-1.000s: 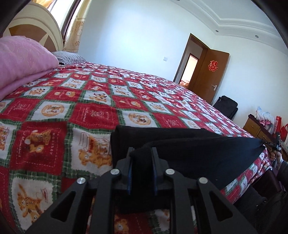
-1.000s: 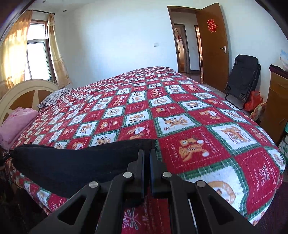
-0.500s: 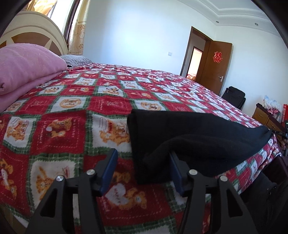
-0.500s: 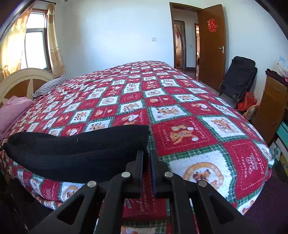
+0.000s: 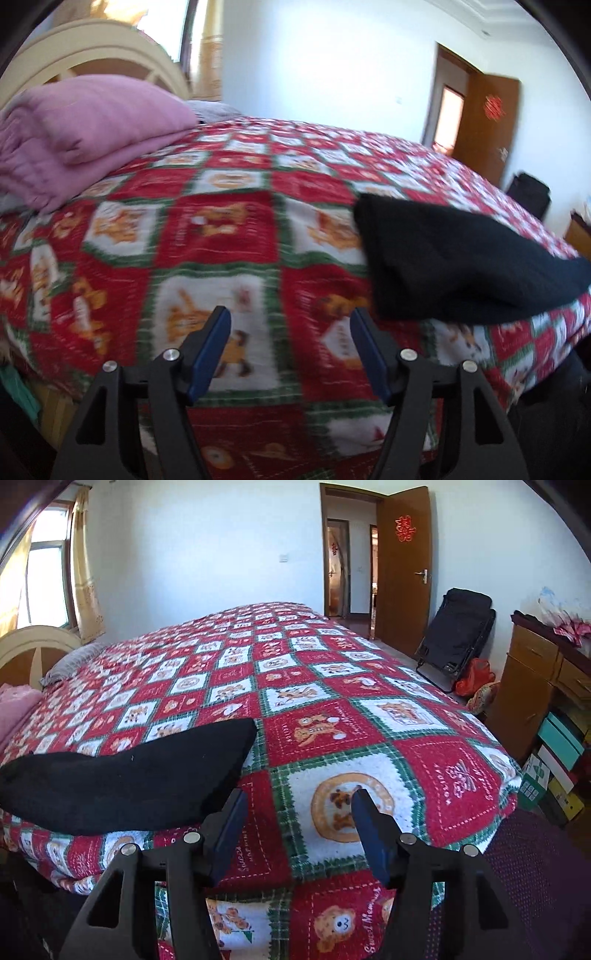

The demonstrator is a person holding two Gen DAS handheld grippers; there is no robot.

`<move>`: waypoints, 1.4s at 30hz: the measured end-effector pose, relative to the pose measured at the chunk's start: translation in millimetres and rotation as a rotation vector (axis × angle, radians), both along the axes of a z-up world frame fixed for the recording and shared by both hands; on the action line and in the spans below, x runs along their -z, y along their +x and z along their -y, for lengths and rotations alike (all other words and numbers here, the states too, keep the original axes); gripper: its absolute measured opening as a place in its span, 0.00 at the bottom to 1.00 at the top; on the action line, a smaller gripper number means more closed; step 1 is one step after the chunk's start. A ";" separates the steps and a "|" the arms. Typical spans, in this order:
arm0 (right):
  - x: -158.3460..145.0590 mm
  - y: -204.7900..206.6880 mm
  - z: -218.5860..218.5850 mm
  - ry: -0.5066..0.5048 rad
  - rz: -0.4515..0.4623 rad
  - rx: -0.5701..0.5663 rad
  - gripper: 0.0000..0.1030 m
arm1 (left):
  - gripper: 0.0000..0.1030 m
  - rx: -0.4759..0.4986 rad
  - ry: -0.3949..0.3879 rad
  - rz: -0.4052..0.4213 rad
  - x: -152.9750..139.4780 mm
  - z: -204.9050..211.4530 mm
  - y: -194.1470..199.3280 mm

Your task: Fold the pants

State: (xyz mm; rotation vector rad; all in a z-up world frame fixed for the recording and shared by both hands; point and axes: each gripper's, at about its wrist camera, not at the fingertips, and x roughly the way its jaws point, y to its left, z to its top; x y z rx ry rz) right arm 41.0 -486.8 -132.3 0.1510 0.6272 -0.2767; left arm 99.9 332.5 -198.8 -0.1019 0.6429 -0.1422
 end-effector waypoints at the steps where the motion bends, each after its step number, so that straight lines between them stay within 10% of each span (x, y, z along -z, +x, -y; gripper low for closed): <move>1: -2.8 -2.4 -0.6 0.018 0.015 0.006 0.58 | 0.68 -0.013 -0.008 0.005 -2.8 -2.2 -0.2; 11: -40.6 33.8 -113.7 -0.040 0.074 -0.251 0.58 | 0.67 0.064 -0.237 0.036 -41.4 22.1 32.5; 20: -19.8 83.1 -248.6 -0.073 0.040 -0.568 0.58 | 0.53 0.092 -0.253 -0.114 -23.6 53.2 82.6; 24: -0.7 93.8 -284.9 -0.052 0.010 -0.657 0.58 | 0.10 0.122 -0.229 -0.124 -25.9 61.8 83.6; 30: 19.5 105.0 -321.9 -0.006 -0.027 -0.710 0.58 | 0.09 0.137 -0.254 0.014 -58.6 58.6 80.0; 42: 23.4 112.4 -401.3 0.010 -0.063 -0.893 0.59 | 0.23 0.068 -0.215 -0.019 -28.7 47.0 72.6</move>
